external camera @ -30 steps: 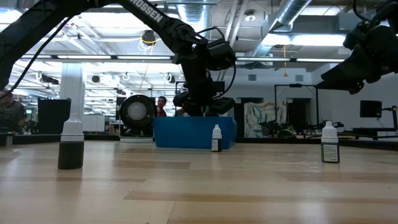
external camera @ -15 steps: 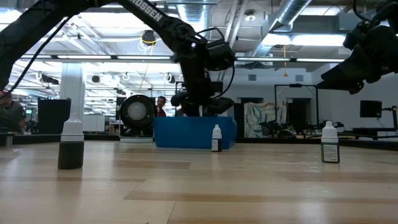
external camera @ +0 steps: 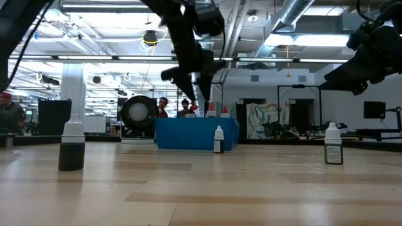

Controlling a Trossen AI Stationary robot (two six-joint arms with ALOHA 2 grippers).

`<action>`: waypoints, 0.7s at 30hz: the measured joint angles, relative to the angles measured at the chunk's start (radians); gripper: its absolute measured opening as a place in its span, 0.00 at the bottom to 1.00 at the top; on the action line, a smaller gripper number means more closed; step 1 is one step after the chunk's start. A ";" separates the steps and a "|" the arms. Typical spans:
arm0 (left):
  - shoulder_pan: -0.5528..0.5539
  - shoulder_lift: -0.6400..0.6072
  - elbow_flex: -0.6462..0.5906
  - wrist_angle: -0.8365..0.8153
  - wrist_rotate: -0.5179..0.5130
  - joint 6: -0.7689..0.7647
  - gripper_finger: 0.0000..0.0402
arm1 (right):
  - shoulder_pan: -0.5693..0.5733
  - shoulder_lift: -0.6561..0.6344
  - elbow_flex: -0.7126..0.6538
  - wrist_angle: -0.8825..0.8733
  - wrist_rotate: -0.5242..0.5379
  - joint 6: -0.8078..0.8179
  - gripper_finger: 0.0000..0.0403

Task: Pick & Place food coloring
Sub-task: Put the small black food coloring bottle into the blue bin

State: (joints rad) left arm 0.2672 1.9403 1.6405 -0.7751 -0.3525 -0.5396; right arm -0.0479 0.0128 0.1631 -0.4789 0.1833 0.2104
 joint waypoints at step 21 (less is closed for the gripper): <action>-0.280 -0.190 0.000 -0.264 -0.077 -0.255 0.56 | 0.000 0.000 0.000 0.000 -0.002 0.145 0.51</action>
State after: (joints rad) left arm -0.0131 1.7504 1.6409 -1.0391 -0.4297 -0.7947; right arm -0.0479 0.0128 0.1631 -0.4789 0.1813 0.3557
